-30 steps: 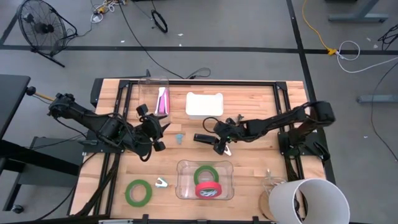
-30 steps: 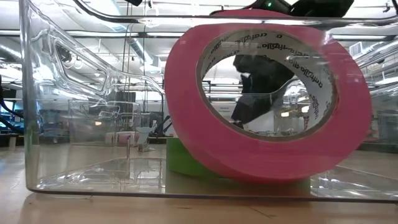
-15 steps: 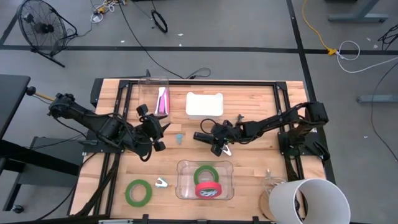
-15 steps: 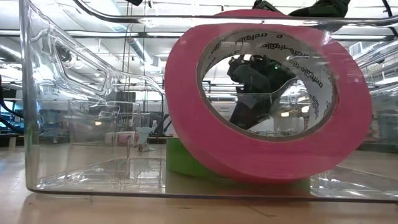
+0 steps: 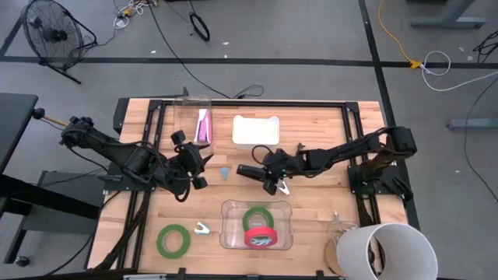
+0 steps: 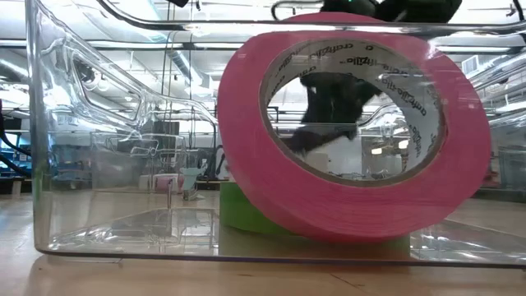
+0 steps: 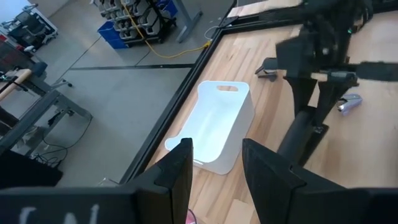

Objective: Pick and place Stapler, Stapler remover, tape
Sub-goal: Put the black stapler into the top transparent bin

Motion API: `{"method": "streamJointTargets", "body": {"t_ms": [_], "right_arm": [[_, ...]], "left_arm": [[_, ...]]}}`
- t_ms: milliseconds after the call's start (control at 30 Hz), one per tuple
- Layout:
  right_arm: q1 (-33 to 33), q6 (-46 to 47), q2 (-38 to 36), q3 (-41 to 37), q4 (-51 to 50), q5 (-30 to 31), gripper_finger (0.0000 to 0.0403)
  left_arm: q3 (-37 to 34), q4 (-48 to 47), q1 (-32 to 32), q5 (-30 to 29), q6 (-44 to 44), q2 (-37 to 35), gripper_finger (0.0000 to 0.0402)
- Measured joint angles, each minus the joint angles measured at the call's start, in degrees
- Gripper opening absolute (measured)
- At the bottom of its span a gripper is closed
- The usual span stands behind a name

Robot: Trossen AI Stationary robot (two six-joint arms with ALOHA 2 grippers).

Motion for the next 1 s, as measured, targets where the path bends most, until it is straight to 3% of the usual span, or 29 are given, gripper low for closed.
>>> {"method": "streamJointTargets", "body": {"t_ms": [467, 1000], "right_arm": [[1.9, -7.9, -14.2, 12.4, -8.3, -0.3, 0.0102], [6.0, -11.9, -17.2, 17.2, -9.6, -0.3, 0.0102]], "left_arm": [[0.0, 6.0, 0.0, 0.7, 0.4, 0.0, 0.0142], [0.0, 24.4, 2.5, 19.3, 6.2, 0.0, 0.0142]]}}
